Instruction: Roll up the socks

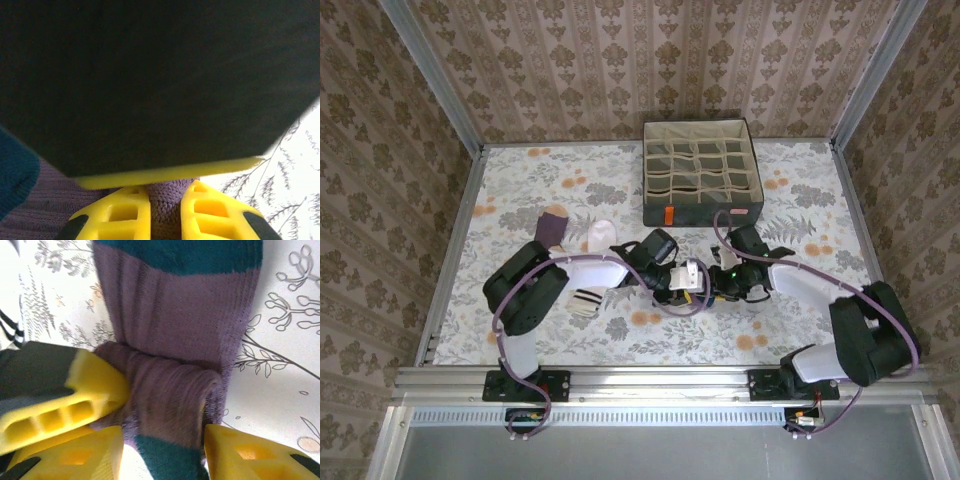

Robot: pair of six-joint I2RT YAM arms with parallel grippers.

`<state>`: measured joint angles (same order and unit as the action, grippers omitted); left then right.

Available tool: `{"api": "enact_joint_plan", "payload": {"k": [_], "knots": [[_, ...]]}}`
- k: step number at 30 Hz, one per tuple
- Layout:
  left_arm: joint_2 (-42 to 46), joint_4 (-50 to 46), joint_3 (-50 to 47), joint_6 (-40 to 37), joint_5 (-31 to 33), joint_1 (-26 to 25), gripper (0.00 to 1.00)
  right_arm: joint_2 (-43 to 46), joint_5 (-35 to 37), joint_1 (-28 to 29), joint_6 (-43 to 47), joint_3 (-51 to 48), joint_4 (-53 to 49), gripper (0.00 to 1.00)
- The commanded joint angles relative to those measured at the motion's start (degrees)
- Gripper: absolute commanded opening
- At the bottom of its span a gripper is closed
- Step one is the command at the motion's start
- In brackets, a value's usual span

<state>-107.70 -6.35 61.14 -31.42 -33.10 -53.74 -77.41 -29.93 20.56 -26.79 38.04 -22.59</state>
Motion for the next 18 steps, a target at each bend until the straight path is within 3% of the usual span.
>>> {"api": "enact_joint_plan", "payload": {"k": [1, 10, 18], "knots": [[-5.88, -15.44, 2.19, 6.97, -9.16, 0.39, 0.0, 2.95, 2.6, 0.36, 0.07, -1.2, -1.11, 0.47], [-11.1, -18.96, 7.63, 17.63, -13.35, 3.81, 0.0, 1.63, 3.17, 0.36, -0.52, -2.61, 0.35, 0.48], [-11.53, -12.61, 5.4, 24.56, -11.33, 4.94, 0.0, -0.92, -0.42, 0.8, -4.19, -5.07, 6.27, 0.48]]}}
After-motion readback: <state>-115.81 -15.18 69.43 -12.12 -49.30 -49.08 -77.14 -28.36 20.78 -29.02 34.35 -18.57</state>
